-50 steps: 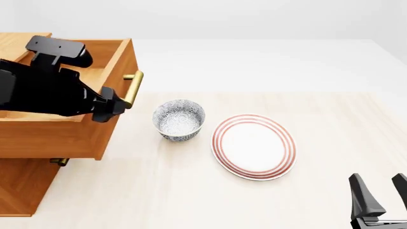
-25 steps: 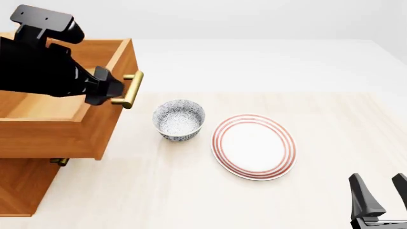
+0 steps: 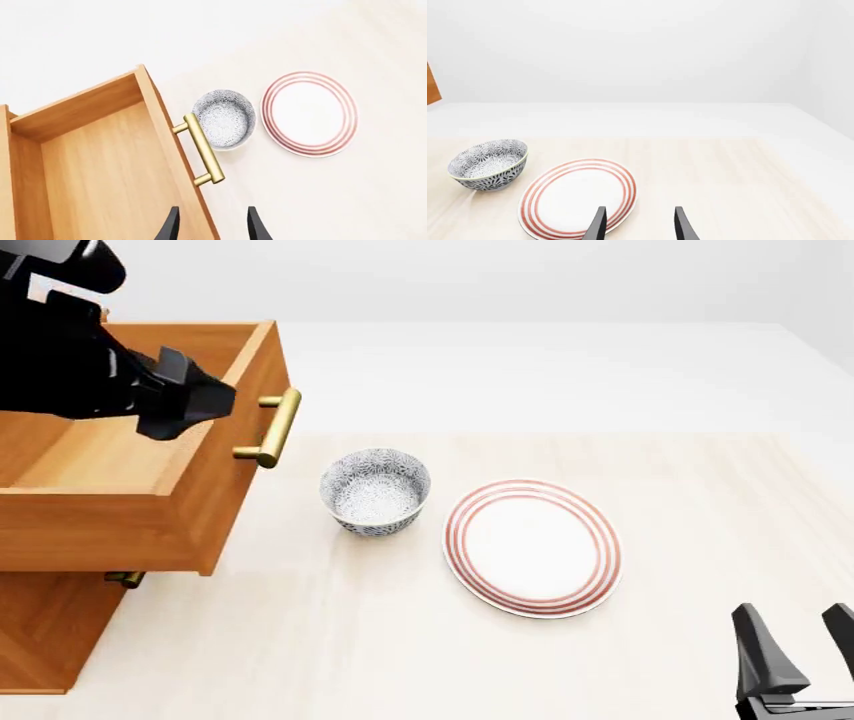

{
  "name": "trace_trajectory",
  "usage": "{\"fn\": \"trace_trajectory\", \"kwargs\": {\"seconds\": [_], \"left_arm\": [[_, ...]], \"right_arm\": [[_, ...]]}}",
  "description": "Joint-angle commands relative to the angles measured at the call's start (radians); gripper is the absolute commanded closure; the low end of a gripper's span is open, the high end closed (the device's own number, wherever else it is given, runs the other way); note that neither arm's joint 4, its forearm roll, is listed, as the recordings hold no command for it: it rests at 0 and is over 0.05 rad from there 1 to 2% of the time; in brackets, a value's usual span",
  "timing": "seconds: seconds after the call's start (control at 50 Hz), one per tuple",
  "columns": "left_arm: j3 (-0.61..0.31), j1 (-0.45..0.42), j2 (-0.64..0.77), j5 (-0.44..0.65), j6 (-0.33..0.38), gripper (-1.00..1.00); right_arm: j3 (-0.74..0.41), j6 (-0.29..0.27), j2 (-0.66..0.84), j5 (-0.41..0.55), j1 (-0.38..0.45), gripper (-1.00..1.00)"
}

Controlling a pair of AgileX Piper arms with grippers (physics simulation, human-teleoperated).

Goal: Open the top drawer of the cabinet.

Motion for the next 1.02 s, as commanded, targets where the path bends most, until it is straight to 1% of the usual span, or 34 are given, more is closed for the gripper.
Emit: {"fn": "trace_trajectory", "kwargs": {"seconds": [0.02,0.22,0.36,0.4,0.44,0.56,0.92,1.02], "left_arm": [[-0.008,0.028,-0.05,0.012,0.024,-1.0],[0.028,0.067,-0.142,0.005,0.029,-1.0],[0.029,0.099,-0.223,0.014,0.046,-1.0],[0.012,0.127,-0.259,0.021,0.058,-1.0],[0.019,0.116,-0.263,0.027,0.047,-1.0],[0.027,0.128,-0.301,0.028,0.052,-1.0],[0.047,0.125,-0.379,-0.009,0.066,-1.0],[0.051,0.112,-0.388,-0.028,0.069,-1.0]], "right_arm": [[0.001,0.0,-0.001,0.0,0.0,-1.0],[0.001,0.0,-0.001,0.0,0.0,-1.0],[0.001,0.0,-0.001,0.0,0.0,-1.0],[0.001,0.0,-0.001,0.0,0.0,-1.0],[0.001,0.0,-0.001,0.0,0.0,-1.0],[0.001,0.0,-0.001,0.0,0.0,-1.0],[0.001,0.0,-0.001,0.0,0.0,-1.0],[0.001,0.0,-0.001,0.0,0.0,-1.0]]}}
